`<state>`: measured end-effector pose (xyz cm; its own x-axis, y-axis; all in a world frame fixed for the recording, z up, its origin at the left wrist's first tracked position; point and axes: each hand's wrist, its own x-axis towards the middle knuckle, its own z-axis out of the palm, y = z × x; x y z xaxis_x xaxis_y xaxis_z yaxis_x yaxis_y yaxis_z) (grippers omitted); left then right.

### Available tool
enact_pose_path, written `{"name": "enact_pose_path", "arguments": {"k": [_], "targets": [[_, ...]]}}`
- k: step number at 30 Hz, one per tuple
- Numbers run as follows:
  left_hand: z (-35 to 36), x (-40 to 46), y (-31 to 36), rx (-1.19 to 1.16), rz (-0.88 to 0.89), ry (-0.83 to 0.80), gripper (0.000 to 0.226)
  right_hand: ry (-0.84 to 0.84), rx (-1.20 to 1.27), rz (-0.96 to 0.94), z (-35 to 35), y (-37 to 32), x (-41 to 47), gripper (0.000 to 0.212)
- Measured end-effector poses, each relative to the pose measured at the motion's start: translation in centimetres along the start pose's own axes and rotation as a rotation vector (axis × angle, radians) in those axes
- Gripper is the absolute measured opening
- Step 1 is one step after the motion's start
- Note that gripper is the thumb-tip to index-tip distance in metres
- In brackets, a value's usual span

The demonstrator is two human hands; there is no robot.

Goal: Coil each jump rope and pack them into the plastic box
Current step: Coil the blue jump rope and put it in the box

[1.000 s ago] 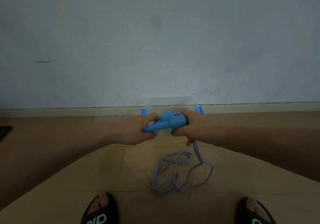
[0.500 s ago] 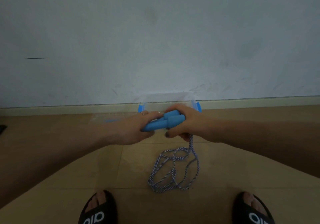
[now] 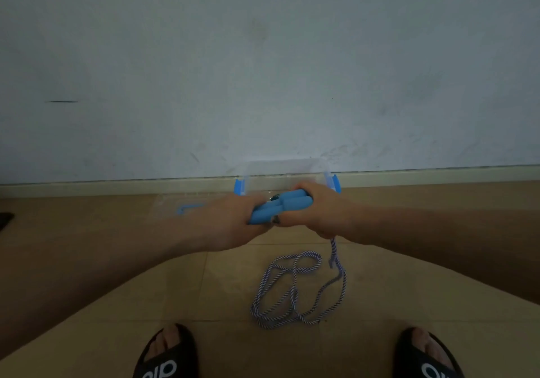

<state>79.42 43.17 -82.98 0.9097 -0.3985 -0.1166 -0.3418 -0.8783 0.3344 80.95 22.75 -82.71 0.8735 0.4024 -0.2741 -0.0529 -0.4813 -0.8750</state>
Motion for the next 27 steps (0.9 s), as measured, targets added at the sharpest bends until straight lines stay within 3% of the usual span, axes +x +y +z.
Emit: {"name": "enact_pose_path", "arguments": {"k": [4,8,13,16,18,21,23,25,27], "targets": [[-1.2,-0.2,-0.2,0.165,0.015,0.011,0.014,-0.024,-0.046,0.023,0.2,0.0,0.2,0.049],[-1.0,0.0,-0.8,0.068,-0.025,0.018,0.021,0.036,-0.165,-0.038,-0.5,0.1,0.4,0.053],[-1.1,0.4,-1.3,-0.16,-0.16,-0.018,0.019,0.21,-0.623,-0.12,0.2,0.6,0.8,0.026],[-0.9,0.3,-1.3,-0.518,-0.361,-0.046,0.017,0.111,-1.076,-0.23,1.8,0.6,-0.2,0.031],[-0.6,0.2,-1.4,-0.619,-0.465,-0.076,0.018,-0.003,-1.232,-0.31,3.0,-0.1,-1.0,0.028],[0.5,0.2,-1.0,-0.426,-0.463,-0.133,0.018,-0.148,-1.353,-0.469,3.5,-2.2,-1.1,0.016],[1.3,-0.2,-0.7,-0.136,-0.323,-0.12,0.019,-0.205,-1.415,-0.567,3.6,-3.4,-0.7,0.016],[1.8,-0.7,-0.2,0.08,-0.189,-0.113,0.02,-0.227,-1.339,-0.569,3.2,-3.8,-0.2,0.023],[1.9,-1.2,0.3,0.219,-0.117,-0.11,0.02,-0.285,-1.119,-0.447,2.4,-3.9,0.3,0.026]]}}
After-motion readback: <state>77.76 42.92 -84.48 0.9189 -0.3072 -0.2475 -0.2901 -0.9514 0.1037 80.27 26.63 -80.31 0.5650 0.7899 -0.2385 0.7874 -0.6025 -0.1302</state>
